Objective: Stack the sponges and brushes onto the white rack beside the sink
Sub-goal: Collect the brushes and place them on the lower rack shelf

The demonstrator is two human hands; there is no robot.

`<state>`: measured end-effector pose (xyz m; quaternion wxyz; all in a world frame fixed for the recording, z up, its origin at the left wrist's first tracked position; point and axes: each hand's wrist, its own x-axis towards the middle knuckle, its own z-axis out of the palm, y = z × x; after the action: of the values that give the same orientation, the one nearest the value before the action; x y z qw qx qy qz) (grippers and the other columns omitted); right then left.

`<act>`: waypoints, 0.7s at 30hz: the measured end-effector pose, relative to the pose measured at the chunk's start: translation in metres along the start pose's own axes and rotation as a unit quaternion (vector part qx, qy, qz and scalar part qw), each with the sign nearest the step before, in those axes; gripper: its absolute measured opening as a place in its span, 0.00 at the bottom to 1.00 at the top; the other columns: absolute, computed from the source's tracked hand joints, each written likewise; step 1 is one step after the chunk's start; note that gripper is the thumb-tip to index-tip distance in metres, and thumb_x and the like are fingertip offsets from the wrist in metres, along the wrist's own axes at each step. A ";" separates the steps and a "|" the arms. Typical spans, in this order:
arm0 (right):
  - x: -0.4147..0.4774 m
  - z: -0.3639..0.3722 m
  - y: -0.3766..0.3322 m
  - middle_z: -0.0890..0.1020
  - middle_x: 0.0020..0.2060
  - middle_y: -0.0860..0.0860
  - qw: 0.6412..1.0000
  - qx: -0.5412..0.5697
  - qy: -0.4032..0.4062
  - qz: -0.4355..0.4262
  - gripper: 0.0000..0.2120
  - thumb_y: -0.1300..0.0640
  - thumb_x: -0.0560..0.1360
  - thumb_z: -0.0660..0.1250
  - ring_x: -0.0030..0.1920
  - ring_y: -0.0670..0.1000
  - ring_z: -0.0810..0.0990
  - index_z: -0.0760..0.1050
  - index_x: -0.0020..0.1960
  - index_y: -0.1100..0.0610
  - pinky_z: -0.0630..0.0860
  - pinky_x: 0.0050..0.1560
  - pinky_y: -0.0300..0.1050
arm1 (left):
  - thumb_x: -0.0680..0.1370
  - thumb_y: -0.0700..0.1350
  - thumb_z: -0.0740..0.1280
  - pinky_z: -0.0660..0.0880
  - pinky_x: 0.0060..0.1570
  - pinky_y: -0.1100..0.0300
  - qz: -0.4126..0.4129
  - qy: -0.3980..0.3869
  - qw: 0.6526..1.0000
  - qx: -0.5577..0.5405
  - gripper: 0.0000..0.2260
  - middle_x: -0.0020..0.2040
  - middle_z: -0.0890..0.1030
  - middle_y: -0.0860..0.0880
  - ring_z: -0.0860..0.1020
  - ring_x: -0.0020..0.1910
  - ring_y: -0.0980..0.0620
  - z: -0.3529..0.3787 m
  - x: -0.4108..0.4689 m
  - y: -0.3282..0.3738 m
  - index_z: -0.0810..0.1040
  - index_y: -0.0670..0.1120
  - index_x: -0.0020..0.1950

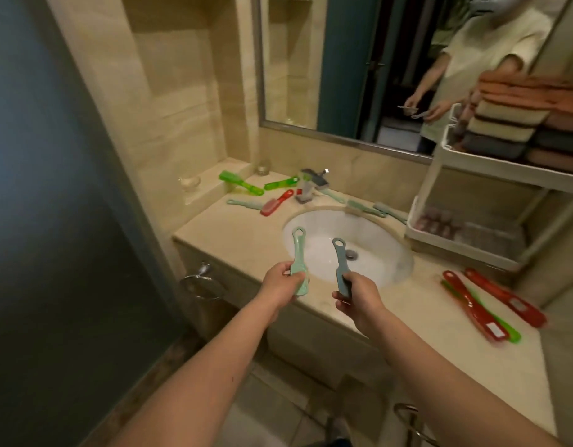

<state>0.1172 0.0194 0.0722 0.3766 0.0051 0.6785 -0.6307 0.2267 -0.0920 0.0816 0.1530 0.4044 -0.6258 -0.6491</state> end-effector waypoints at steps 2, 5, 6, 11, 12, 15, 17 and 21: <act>0.012 -0.027 -0.006 0.73 0.39 0.53 0.999 -0.007 0.033 -0.005 0.06 0.58 0.80 0.58 0.38 0.50 0.74 0.73 0.49 0.58 0.71 0.34 0.44 | 0.80 0.40 0.61 0.76 0.37 0.64 -0.004 -0.035 0.999 0.004 0.09 0.51 0.82 0.47 0.78 0.42 0.55 0.028 0.013 0.009 0.75 0.49 0.58; 0.029 -0.062 -0.019 0.74 0.38 0.53 0.997 -0.010 0.070 -0.015 0.06 0.58 0.79 0.60 0.38 0.50 0.72 0.73 0.45 0.57 0.69 0.37 0.44 | 0.79 0.37 0.60 0.78 0.40 0.61 -0.007 -0.075 0.997 0.000 0.11 0.49 0.81 0.47 0.78 0.43 0.53 0.068 0.030 0.019 0.76 0.49 0.58; 0.036 -0.073 -0.025 0.74 0.40 0.52 0.996 -0.004 0.083 -0.017 0.06 0.58 0.78 0.61 0.39 0.50 0.72 0.73 0.44 0.56 0.69 0.38 0.44 | 0.79 0.37 0.59 0.78 0.40 0.60 -0.007 -0.084 0.996 0.000 0.13 0.48 0.80 0.48 0.77 0.43 0.52 0.081 0.037 0.023 0.77 0.48 0.58; 0.071 -0.124 -0.054 0.76 0.41 0.52 0.990 0.017 0.140 -0.024 0.04 0.57 0.77 0.64 0.41 0.50 0.72 0.75 0.44 0.55 0.67 0.38 0.44 | 0.79 0.37 0.60 0.77 0.39 0.62 -0.009 -0.129 0.991 0.020 0.14 0.52 0.79 0.47 0.77 0.40 0.53 0.144 0.077 0.042 0.78 0.45 0.62; 0.078 -0.133 -0.060 0.76 0.41 0.52 0.988 0.020 0.151 -0.027 0.04 0.57 0.77 0.64 0.41 0.50 0.71 0.75 0.43 0.55 0.66 0.38 0.44 | 0.79 0.37 0.61 0.77 0.39 0.62 -0.008 -0.138 0.990 0.025 0.14 0.50 0.79 0.47 0.77 0.41 0.52 0.155 0.085 0.045 0.77 0.44 0.63; 0.098 -0.157 -0.073 0.76 0.40 0.52 0.982 0.031 0.185 -0.034 0.04 0.57 0.77 0.65 0.37 0.49 0.70 0.76 0.43 0.54 0.65 0.35 0.43 | 0.79 0.38 0.63 0.78 0.39 0.61 -0.003 -0.160 0.986 0.049 0.14 0.54 0.77 0.45 0.78 0.45 0.49 0.187 0.110 0.056 0.76 0.42 0.65; 0.111 -0.171 -0.081 0.76 0.38 0.51 0.978 0.033 0.202 -0.039 0.04 0.58 0.77 0.65 0.34 0.49 0.68 0.79 0.46 0.54 0.63 0.31 0.42 | 0.79 0.39 0.63 0.78 0.37 0.61 -0.006 -0.168 0.984 0.056 0.15 0.54 0.77 0.45 0.78 0.46 0.49 0.210 0.126 0.065 0.75 0.42 0.66; 0.140 -0.196 -0.097 0.78 0.37 0.53 0.975 0.055 0.213 -0.027 0.06 0.58 0.77 0.64 0.32 0.49 0.69 0.80 0.49 0.53 0.63 0.29 0.42 | 0.79 0.36 0.60 0.75 0.34 0.61 -0.022 -0.179 0.982 0.052 0.14 0.56 0.77 0.42 0.79 0.46 0.47 0.253 0.154 0.080 0.68 0.46 0.64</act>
<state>-0.1286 0.1021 0.0670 0.2051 0.1422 0.7071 -0.6616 -0.0758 -0.0400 0.0769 0.0032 0.3029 -0.6671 -0.6806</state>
